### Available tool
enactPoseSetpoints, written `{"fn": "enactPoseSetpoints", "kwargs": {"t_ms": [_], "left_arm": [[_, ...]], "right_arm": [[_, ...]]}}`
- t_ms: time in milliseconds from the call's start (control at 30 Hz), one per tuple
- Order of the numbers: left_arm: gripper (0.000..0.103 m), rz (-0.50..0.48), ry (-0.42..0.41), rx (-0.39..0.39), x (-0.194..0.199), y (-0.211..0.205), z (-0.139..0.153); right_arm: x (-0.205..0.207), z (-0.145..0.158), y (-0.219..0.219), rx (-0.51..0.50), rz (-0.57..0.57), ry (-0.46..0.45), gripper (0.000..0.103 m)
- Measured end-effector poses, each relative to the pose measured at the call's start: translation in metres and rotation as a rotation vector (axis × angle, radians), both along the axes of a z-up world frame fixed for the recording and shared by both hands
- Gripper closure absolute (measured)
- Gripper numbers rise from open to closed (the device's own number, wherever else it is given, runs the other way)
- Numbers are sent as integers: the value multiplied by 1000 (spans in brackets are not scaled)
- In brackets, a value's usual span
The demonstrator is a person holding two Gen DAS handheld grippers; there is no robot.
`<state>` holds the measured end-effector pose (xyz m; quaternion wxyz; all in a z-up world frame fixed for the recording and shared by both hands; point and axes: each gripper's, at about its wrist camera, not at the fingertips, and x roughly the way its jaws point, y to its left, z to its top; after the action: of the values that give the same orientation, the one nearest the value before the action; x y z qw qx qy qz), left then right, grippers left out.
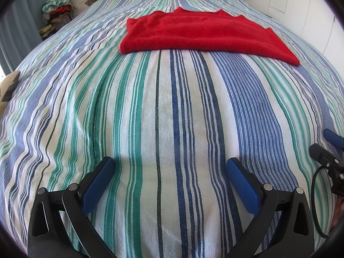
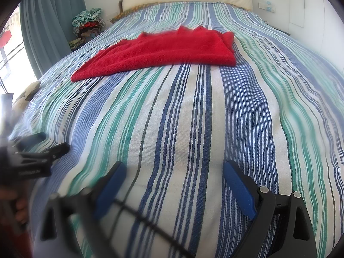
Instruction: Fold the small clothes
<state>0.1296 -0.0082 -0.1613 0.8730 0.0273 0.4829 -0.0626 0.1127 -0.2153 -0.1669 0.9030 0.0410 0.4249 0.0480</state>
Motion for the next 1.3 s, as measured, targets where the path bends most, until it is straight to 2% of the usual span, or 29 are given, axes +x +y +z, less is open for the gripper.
{"fn": "enactPoseSetpoints", "kwargs": {"t_ms": [67, 133, 233, 300, 433, 533, 600, 667, 700, 767, 800, 867, 967, 1100, 1200, 1300], "left_arm": [[2, -18, 31, -65, 4, 13, 13], [2, 4, -4, -122, 8, 33, 32], [2, 56, -72, -163, 18, 66, 53], [2, 94, -106, -186, 26, 88, 58], [2, 167, -133, -205, 30, 117, 41], [2, 194, -58, -220, 34, 123, 14], [2, 193, -54, -226, 39, 122, 10], [2, 175, -58, -231, 42, 120, 12], [2, 171, -52, -230, 43, 120, 11], [2, 172, -41, -231, 45, 121, 10], [2, 173, -39, -234, 45, 120, 10], [2, 177, -32, -240, 45, 121, 12], [2, 181, -22, -264, 47, 123, 15], [2, 188, -14, -320, 49, 130, 20], [2, 205, -11, -353, 48, 136, 21], [2, 215, -10, -361, 44, 141, 22]], "right_arm": [[2, 5, 0, -7, 9, 26, 11], [7, 18, -7, 43, 29, 42, 11], [25, 47, -33, 108, 28, -18, 11], [53, 64, -55, 138, 11, -39, 11], [131, 79, -104, 232, -101, -56, 11], [187, 72, -126, 286, -162, -41, 11], [219, 58, -132, 350, -170, 3, 12], [241, 40, -135, 393, -182, 43, 20], [249, 32, -135, 407, -182, 64, 29], [258, 18, -132, 393, -171, 103, 59], [260, 17, -130, 366, -164, 119, 95], [258, 30, -127, 320, -188, 119, 94], [248, 74, -98, 215, -164, 61, 94], [251, 135, -20, 151, -26, 0, 94], [264, 148, 56, 134, 84, 3, 94], [279, 134, 125, 117, 164, 12, 94]]}}
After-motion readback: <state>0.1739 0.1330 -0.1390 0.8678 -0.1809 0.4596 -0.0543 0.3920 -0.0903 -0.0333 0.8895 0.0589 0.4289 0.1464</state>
